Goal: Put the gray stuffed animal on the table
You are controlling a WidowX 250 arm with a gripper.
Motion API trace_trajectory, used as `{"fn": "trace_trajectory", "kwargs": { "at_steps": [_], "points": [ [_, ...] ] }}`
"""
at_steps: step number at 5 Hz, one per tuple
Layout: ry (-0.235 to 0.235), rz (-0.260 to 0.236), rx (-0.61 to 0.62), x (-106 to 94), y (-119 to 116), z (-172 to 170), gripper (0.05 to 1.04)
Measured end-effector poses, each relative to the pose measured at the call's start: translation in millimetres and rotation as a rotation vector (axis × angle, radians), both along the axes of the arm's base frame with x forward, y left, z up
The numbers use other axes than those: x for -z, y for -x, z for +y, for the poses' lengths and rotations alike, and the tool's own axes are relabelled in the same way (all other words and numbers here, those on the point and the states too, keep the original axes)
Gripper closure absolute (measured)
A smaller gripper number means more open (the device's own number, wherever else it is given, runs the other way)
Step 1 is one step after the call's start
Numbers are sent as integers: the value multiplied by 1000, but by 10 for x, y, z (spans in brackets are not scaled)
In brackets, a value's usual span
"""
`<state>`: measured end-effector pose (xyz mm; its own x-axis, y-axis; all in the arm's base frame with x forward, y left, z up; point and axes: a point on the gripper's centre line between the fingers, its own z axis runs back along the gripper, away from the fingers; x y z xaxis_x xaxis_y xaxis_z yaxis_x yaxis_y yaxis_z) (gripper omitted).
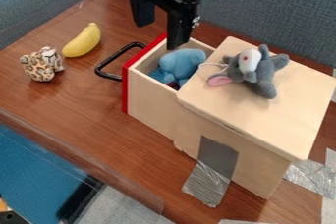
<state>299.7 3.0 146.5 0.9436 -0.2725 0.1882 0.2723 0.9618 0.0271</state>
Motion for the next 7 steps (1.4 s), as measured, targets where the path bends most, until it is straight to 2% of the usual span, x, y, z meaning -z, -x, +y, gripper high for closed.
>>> {"fn": "trace_trajectory", "kwargs": {
  "at_steps": [1, 3, 4, 5, 6, 7],
  "points": [
    [5, 37, -4, 92, 11, -23, 83],
    [64, 1, 129, -157, -107, -724, 83],
    [85, -11, 169, -199, -178, -1017, 83],
    [63, 21, 189, -61, -262, -1196, 83],
    [19, 84, 192, 205, -312, -1193, 83],
    [-7, 94, 196, 295, -311, -1154, 83]
  ]
}}
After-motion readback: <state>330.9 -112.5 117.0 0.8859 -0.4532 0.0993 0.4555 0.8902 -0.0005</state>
